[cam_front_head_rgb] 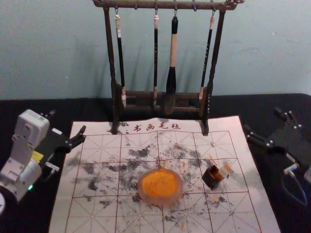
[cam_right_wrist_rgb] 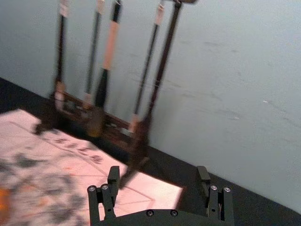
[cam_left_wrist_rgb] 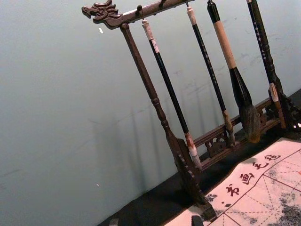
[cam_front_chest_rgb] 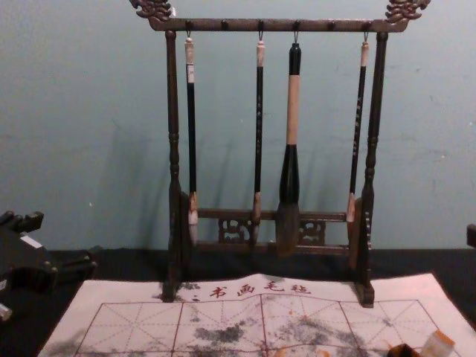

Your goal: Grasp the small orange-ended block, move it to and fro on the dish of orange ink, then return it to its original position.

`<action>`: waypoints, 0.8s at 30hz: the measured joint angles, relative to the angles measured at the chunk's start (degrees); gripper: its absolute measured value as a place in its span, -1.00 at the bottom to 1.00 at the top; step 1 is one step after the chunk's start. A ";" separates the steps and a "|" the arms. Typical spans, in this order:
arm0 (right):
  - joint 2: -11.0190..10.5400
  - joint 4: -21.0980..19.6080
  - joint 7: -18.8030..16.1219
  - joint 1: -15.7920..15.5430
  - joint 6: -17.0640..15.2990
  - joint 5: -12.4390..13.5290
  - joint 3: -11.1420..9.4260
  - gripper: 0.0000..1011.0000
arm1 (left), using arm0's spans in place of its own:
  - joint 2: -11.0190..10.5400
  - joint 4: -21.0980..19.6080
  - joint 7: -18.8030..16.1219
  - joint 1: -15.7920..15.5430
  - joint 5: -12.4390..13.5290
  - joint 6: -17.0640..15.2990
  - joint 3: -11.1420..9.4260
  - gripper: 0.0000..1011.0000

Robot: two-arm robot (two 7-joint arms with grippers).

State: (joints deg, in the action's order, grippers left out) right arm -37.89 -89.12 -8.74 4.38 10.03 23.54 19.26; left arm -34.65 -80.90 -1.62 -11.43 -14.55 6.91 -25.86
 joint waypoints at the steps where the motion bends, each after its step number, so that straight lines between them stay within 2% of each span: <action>1: -0.24 -0.50 -0.62 -0.44 0.12 0.58 -0.24 0.98 | 0.00 0.00 0.00 0.00 0.00 0.00 0.00 0.98; 4: -1.42 -3.05 -3.97 -3.12 0.45 3.25 -1.32 0.98 | 0.00 0.00 0.00 0.00 0.00 0.00 0.00 0.98; 8: -2.10 -4.80 -6.49 -5.27 0.32 4.57 -1.60 0.98 | 0.00 0.00 0.00 0.00 0.00 0.00 0.00 0.98; 18: -2.03 -6.82 -9.88 -8.46 -1.05 5.11 -1.00 0.98 | 0.00 0.00 0.00 0.00 0.00 0.00 0.00 0.98; 24: -0.91 -6.55 -11.00 -8.88 -3.94 5.36 -0.51 0.98 | 0.00 0.00 0.00 0.00 0.00 0.00 0.00 0.98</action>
State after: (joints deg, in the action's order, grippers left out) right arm -38.80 -95.67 -19.74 -4.51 6.08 28.89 18.75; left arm -34.65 -80.90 -1.62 -11.43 -14.55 6.91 -25.86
